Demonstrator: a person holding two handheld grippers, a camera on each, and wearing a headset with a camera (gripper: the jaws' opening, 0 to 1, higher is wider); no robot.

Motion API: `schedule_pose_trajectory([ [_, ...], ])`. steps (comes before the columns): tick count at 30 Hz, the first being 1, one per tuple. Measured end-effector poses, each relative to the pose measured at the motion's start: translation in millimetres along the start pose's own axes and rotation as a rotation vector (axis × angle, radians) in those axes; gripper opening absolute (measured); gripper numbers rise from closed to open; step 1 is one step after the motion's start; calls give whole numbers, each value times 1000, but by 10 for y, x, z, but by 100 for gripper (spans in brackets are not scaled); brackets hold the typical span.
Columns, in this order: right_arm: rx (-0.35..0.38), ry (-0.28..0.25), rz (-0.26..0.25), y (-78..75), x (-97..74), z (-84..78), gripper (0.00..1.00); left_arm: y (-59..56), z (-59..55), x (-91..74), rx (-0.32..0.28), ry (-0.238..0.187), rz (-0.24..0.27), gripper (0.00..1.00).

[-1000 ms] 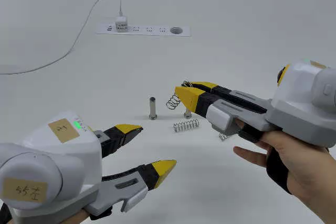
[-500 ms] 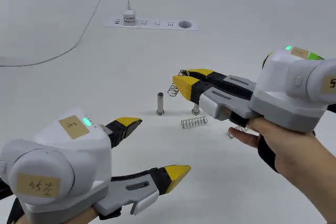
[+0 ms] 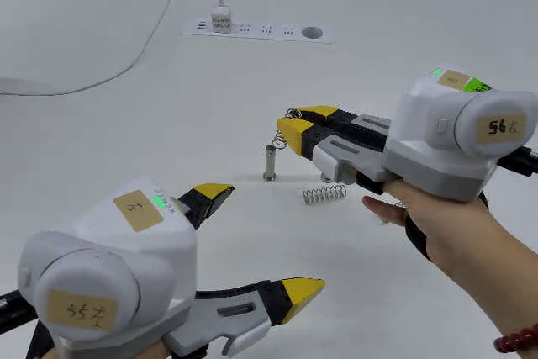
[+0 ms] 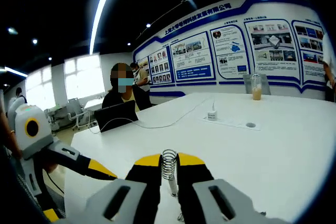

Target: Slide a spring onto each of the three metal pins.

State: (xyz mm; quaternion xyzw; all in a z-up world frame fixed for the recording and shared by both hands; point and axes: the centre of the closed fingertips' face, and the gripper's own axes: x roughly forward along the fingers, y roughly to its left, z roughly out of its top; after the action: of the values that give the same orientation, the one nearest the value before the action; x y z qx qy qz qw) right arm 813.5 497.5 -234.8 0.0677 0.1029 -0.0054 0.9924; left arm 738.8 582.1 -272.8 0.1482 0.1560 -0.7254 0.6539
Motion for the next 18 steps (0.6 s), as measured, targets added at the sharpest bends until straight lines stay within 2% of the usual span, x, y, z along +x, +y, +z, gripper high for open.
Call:
schedule_pose_trajectory([
  [8, -43, 31, -3, 2, 83, -73, 12, -9, -16, 7, -26, -1, -6, 84],
  [18, -75, 58, 2, 17, 153, -128, 12, -14, -20, 6, -27, 3, -6, 87],
])
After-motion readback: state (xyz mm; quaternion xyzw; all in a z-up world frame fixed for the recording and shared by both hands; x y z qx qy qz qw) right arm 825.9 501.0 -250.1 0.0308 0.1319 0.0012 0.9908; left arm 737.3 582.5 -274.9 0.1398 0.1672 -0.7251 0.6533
